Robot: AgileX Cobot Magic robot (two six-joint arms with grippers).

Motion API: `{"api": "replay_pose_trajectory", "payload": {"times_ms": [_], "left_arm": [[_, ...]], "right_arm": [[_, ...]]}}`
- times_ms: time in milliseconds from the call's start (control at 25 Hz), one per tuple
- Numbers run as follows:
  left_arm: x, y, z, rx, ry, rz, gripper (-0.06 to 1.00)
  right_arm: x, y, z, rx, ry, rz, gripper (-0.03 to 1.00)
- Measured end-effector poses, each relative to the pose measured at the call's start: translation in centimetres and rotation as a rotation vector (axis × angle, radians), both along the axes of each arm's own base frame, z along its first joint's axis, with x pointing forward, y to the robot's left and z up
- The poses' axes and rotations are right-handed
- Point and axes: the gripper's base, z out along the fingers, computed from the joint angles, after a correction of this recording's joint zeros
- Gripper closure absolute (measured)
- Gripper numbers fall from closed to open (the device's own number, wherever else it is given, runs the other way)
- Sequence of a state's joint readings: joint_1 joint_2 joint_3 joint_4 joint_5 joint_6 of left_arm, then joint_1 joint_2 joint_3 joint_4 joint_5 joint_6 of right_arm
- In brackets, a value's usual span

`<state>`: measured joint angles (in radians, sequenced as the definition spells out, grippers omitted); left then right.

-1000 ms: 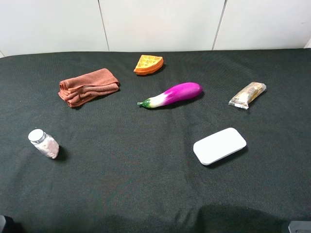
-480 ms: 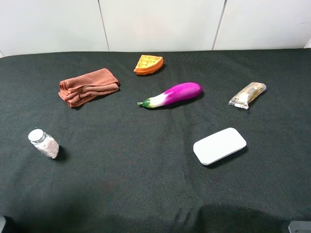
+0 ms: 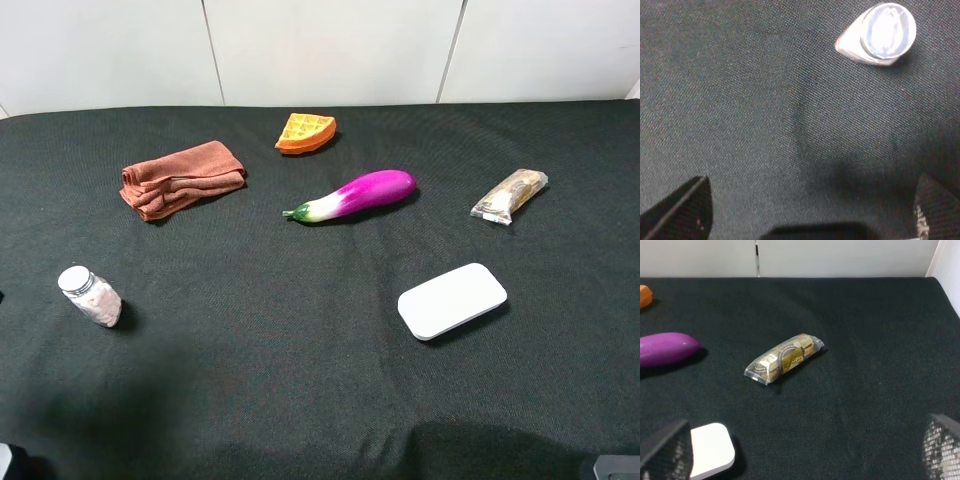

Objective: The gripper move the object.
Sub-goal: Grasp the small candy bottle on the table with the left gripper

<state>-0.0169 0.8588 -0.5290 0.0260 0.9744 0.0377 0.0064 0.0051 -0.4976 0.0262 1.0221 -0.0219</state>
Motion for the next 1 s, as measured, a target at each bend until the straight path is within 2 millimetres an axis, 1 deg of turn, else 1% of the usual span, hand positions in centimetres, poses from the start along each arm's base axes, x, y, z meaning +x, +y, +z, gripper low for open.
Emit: {"api": "replay_pose_trajectory", "payload": {"times_ms": [320, 440, 840, 1000], "left_arm": [[2.1, 0.0, -1.1, 0.015, 0.013, -0.070, 0.10], [2.5, -0.2, -1.3, 0.029, 0.004, -0.137, 0.10], [2.6, -1.2, -1.3, 0.088, -0.010, -0.452, 0.10], [2.7, -1.3, -1.3, 0.107, -0.016, -0.529, 0.10]], "right_arm": [[0.0, 0.0, 0.0, 0.000, 0.000, 0.000, 0.27], [0.0, 0.0, 0.0, 0.000, 0.000, 0.000, 0.27], [0.0, 0.0, 0.0, 0.000, 0.000, 0.000, 0.27], [0.0, 0.0, 0.0, 0.000, 0.000, 0.000, 0.27]]}}
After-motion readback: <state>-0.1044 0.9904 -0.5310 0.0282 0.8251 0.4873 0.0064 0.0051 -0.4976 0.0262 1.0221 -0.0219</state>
